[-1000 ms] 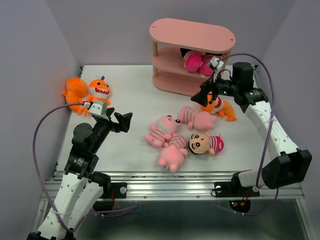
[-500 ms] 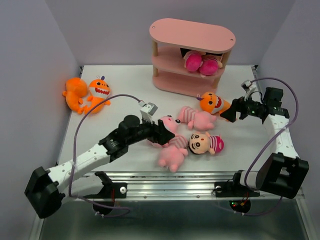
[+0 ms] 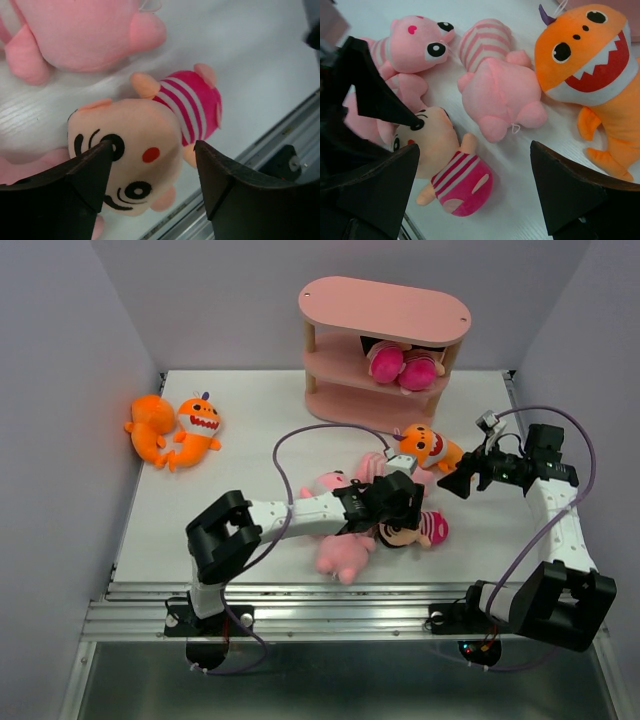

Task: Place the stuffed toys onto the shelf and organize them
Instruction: Grab a stuffed toy with the left arm, then pass the stuffed toy from the left arm to the right

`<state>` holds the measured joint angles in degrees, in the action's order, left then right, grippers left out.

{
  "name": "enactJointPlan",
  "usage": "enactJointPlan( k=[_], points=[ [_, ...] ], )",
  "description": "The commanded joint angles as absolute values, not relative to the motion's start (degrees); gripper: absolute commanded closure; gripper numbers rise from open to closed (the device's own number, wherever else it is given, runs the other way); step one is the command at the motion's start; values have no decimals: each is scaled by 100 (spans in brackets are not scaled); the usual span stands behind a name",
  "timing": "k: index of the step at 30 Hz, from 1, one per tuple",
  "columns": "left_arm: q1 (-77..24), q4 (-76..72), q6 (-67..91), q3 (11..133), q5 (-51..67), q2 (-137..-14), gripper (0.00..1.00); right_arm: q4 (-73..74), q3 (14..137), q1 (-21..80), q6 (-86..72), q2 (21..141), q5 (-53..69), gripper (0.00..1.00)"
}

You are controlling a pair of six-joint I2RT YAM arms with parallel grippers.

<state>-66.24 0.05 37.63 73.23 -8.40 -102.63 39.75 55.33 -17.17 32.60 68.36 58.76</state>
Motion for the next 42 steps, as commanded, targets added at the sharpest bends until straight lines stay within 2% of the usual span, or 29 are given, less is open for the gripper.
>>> enactJointPlan(
  k=[1,5,8,11,12,13,18,19,23,28,31,42],
  points=[
    [-6653,1212,3911,8172,-1468,-10871,27,4131,5546,-1696,3533,6557,6144,3],
    [-6732,1336,3973,8192,-1625,-10995,34,4131,5537,-1696,3568,6469,6135,3],
    [-6750,1231,3973,8025,-1626,-10951,46,4183,5537,-1696,3665,6451,6179,3],
    [-6750,872,3920,7753,-1399,-10899,78,4341,5572,-1696,3866,6495,6240,3],
    [-6759,801,3903,7700,-1354,-10846,95,4472,5590,-1696,3945,6513,6258,3],
    [-6776,687,3824,7621,-1310,-10802,99,4569,5599,-1696,4173,6547,6345,3],
    [-6961,448,2964,7480,-1301,-10057,100,5919,5949,-1696,5605,6671,6539,4],
    [-7004,440,2518,7445,-1240,-9933,100,6220,6037,-1696,6338,6697,6548,4],
    [-7057,527,956,7348,-432,-9388,100,7398,6371,-1644,7461,6750,6469,4],
    [-7189,1159,-429,7251,-509,-8992,100,7945,6785,-907,7673,6969,5916,5],
    [-7260,1274,-922,7190,-676,-8798,100,7945,6785,-98,7445,6926,5722,5],
    [-7374,633,-1081,6786,-537,-7849,100,7875,6970,677,7057,7233,6635,8]
  ],
)
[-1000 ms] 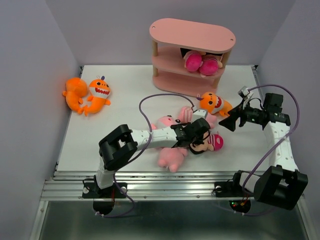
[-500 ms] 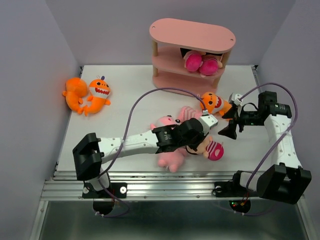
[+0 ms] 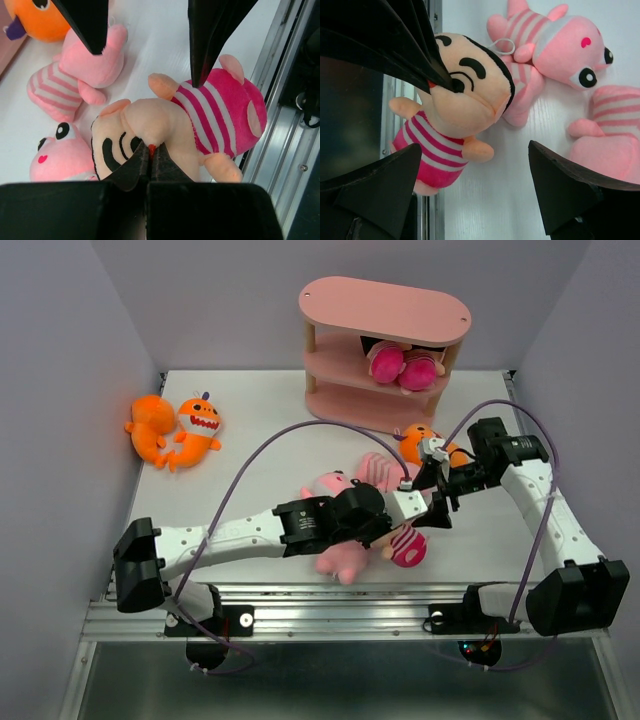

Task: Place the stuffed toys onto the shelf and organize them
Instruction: Pass the stuffed toy from the left arm to the right

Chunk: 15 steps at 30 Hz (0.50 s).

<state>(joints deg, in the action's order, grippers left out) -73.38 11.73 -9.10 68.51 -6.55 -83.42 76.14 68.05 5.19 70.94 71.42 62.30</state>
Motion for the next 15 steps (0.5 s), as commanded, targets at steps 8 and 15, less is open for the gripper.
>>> enactJointPlan(
  k=[8,15],
  points=[
    [-7392,378,-949,6627,-115,-7629,100,7533,6759,1054,6945,7286,7057,11],
    [-7409,255,-932,6662,-140,-7594,100,6664,6671,1441,5951,7242,7163,31]
  ],
)
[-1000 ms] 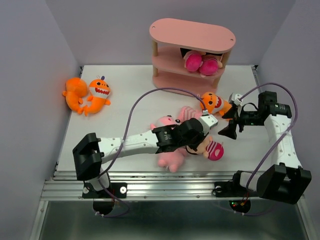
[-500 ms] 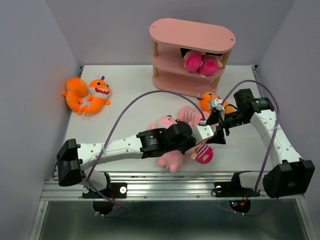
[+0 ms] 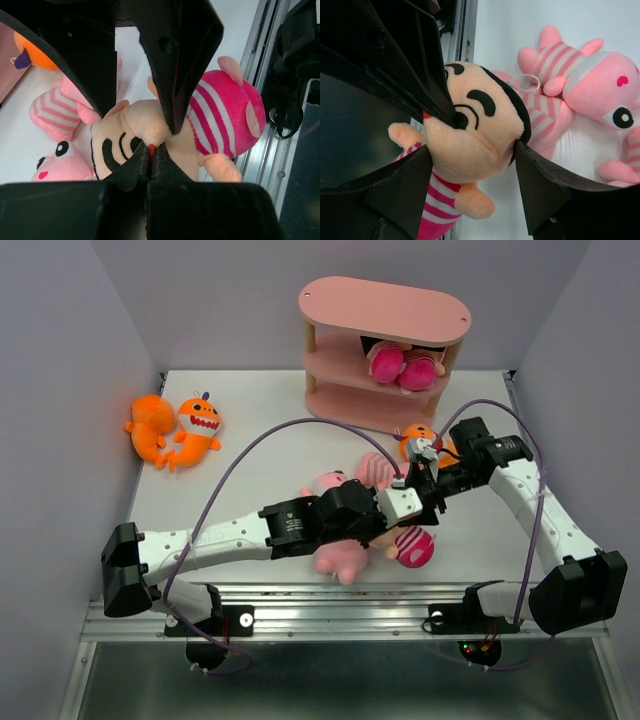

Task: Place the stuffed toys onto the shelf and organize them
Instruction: Pass the stuffed toy from the left arm to the right, then pass the stuffed toy from the right arm to the left

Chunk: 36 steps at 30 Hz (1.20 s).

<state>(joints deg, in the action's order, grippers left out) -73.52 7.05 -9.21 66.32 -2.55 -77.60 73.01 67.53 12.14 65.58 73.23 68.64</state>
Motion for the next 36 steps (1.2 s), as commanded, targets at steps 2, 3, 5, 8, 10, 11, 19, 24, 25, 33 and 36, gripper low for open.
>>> enactJointPlan(
  k=[2,3,5,8,10,11,19,24,25,33,36],
  points=[
    [-7409,229,-897,6645,-228,-7541,100,6531,6618,1494,5793,7225,7093,48],
    [-7409,194,-888,6618,-255,-7454,100,6443,6583,1494,5705,7216,7084,62],
    [-7409,54,-844,6531,-342,-7366,100,6407,6504,1546,5660,7207,7101,73],
    [-7409,-262,-660,6338,-527,-7094,94,6372,6425,1547,5573,7198,7137,87],
    [-7409,-465,-449,6180,-667,-6830,80,6215,6399,1547,5424,7163,7145,99],
    [-7409,-701,-387,5979,-781,-6725,74,6101,6355,1547,5136,7128,7111,99],
    [-7392,-1344,587,5142,-1967,-5347,1,3948,6046,1547,2981,6592,6567,99],
    [-7339,-1397,1993,4571,-2540,-4502,1,2764,6196,1485,1619,6408,4994,99],
    [-7330,-1441,2274,4483,-2549,-4448,1,2568,6205,1424,1400,6364,4801,99],
    [-7190,-2275,4797,3640,-2435,-4710,3,1039,6074,1424,-805,5846,2893,99],
    [-7058,-2715,5430,3647,-2137,-5088,4,1019,6082,1424,-1405,5722,2673,99]
  ],
)
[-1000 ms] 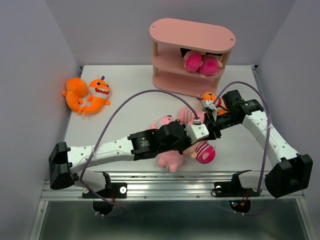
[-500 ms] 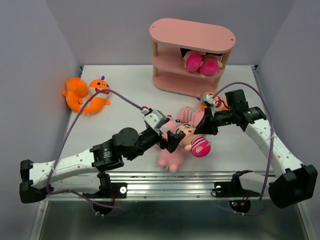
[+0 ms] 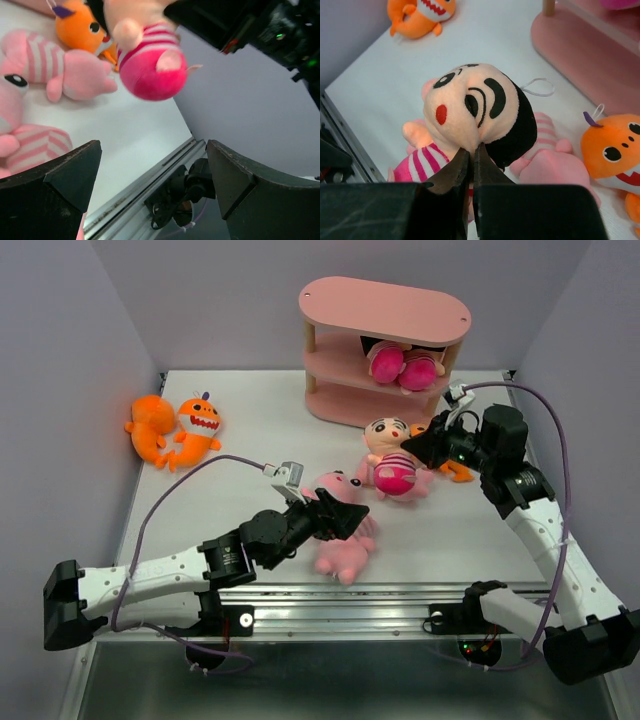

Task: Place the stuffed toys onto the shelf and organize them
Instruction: Pass the stuffed toy from the right arm to the left

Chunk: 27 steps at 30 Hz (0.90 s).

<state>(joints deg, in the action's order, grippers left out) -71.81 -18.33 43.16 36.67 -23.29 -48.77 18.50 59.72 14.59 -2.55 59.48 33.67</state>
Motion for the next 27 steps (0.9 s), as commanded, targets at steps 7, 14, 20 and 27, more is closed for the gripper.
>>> enactJointPlan(
  k=[7,14,20,27],
  points=[
    [-6540,-3232,6125,4069,-1538,-6038,3,967,5845,1424,-1714,5528,2470,99],
    [-5977,-3955,6872,4060,-923,-6432,4,870,5599,1424,-1661,5379,2557,99],
    [-5775,-3719,7514,4394,-204,-7021,5,765,5476,1424,-1538,5361,2663,99],
    [-5774,-3340,7655,4904,211,-7593,14,668,5432,1424,-1433,5361,2918,99]
  ],
)
